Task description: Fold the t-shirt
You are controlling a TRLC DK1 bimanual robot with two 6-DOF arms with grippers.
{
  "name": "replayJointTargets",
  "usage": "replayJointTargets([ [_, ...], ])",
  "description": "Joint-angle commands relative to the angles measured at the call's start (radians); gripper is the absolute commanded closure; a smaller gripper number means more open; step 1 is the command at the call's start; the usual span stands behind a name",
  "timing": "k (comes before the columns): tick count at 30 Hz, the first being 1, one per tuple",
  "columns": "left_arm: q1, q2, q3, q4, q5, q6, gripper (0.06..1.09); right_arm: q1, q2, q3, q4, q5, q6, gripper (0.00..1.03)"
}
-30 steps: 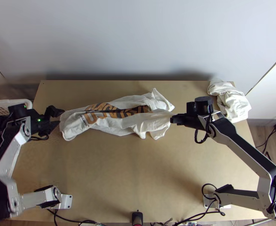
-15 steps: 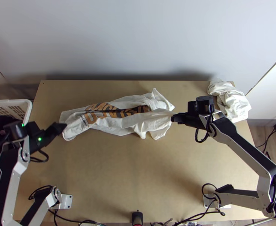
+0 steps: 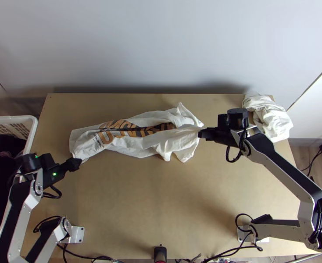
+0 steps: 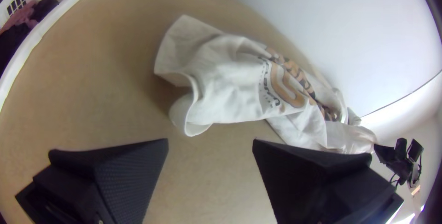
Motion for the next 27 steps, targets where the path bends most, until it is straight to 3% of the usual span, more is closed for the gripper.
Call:
replayJointTargets([
  [1,-0.057,0.115,-0.037,0.127,-0.013,-0.019,0.19,0.001,0.002,0.035,-0.013,0.0,0.004,1.0],
  [12,-0.195,0.342,-0.029,0.504,-0.128,-0.182,0.2,-0.005,-0.022,0.058,-0.047,0.0,0.028,1.0],
  [13,-0.195,0.368,-0.011,0.515,-0.137,-0.188,0.27,-0.005,-0.024,0.058,-0.047,0.0,0.031,1.0],
  [14,-0.195,0.399,0.011,0.519,-0.144,-0.194,0.53,-0.003,-0.027,0.058,-0.047,0.0,0.033,1.0],
  [15,-0.194,0.427,0.031,0.528,-0.167,-0.197,0.95,-0.002,-0.028,0.058,-0.048,0.0,0.033,1.0],
  [16,-0.194,0.45,0.052,0.516,-0.189,-0.2,1.03,-0.002,-0.031,0.062,-0.052,0.0,0.033,1.0],
  [27,-0.171,0.115,0.123,0.286,-0.189,-0.194,1.05,-0.026,-0.068,0.091,-0.098,0.0,0.028,1.0],
])
